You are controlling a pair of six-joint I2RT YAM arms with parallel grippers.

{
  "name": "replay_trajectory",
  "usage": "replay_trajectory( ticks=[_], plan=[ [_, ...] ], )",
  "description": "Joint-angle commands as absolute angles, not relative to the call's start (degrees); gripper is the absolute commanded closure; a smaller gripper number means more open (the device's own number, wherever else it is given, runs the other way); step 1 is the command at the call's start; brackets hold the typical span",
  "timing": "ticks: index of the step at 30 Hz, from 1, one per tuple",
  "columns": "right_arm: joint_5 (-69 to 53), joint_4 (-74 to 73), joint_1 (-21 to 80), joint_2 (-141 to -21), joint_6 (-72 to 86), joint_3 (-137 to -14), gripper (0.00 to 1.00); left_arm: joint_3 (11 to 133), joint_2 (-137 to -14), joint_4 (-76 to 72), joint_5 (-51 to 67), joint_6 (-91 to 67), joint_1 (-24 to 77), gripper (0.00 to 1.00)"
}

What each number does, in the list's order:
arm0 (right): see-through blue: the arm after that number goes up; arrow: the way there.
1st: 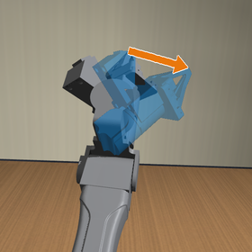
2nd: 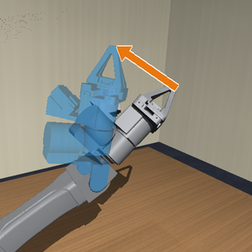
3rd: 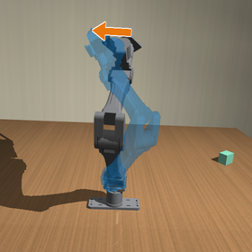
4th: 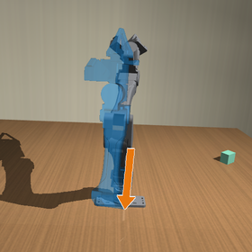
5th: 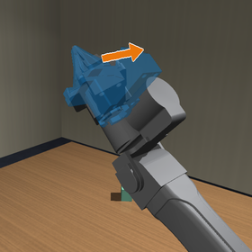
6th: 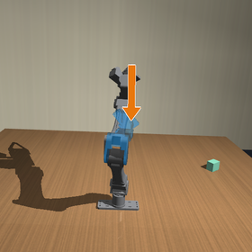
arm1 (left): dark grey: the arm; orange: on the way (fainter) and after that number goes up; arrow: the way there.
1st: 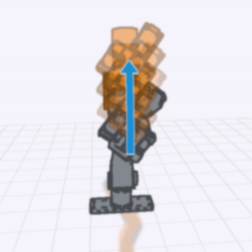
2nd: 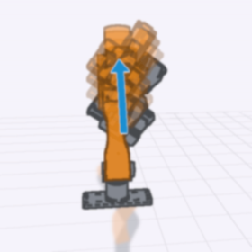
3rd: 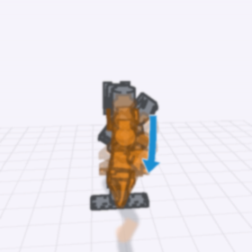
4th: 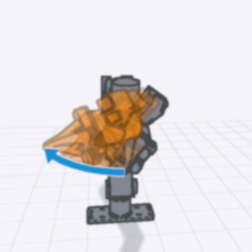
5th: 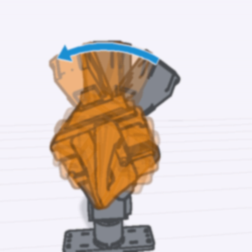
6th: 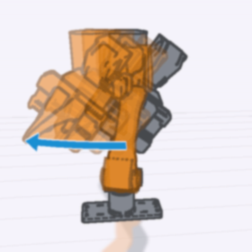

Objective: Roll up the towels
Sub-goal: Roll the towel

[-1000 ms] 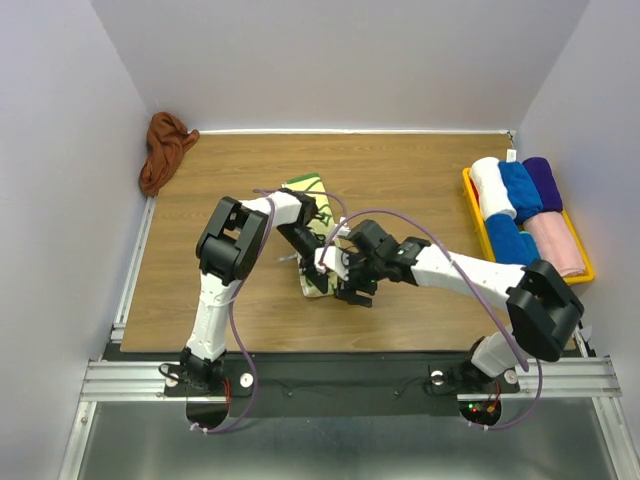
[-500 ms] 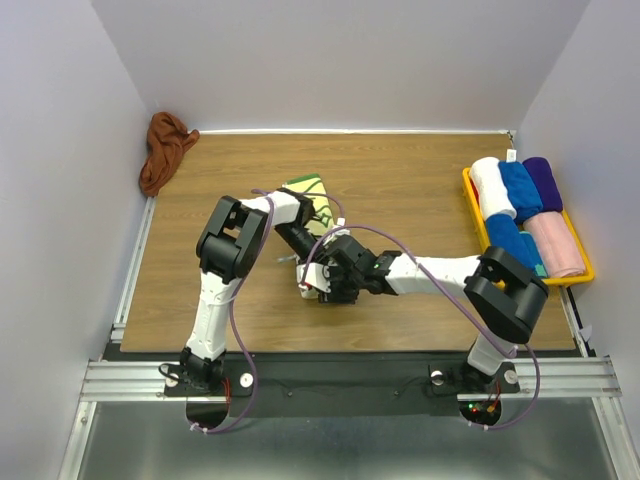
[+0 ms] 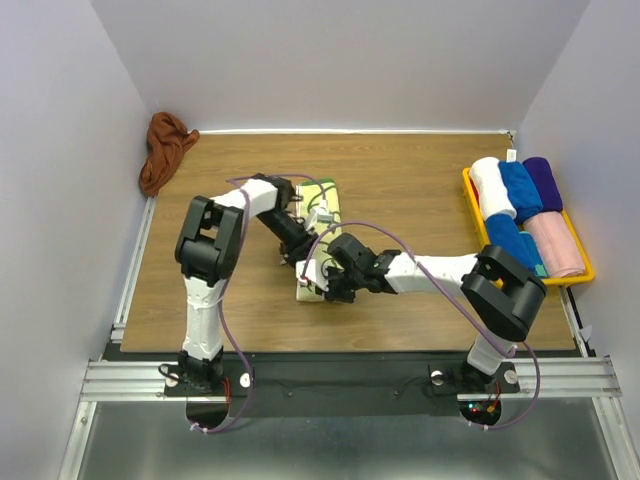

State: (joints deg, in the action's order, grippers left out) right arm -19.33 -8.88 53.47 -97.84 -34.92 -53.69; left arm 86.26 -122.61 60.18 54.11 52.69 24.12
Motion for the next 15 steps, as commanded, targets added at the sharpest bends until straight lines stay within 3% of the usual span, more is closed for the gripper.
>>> replay_trajectory(
  ticks=[1,8,15],
  plan=[
    [-29.0,-15.1,52.1,-98.3,-28.1,-55.2,0.99,89.1,-115.9,56.9,46.9,53.9,18.0,0.47],
    [-45.9,-19.1,43.4,-101.9,-18.5,-60.9,0.99,83.5,-101.7,40.9,39.8,47.7,4.6,0.41],
    [-58.2,-23.5,39.3,-109.4,-13.3,-67.1,1.00,60.8,-79.3,26.1,32.3,51.4,8.9,0.27]
  ],
)
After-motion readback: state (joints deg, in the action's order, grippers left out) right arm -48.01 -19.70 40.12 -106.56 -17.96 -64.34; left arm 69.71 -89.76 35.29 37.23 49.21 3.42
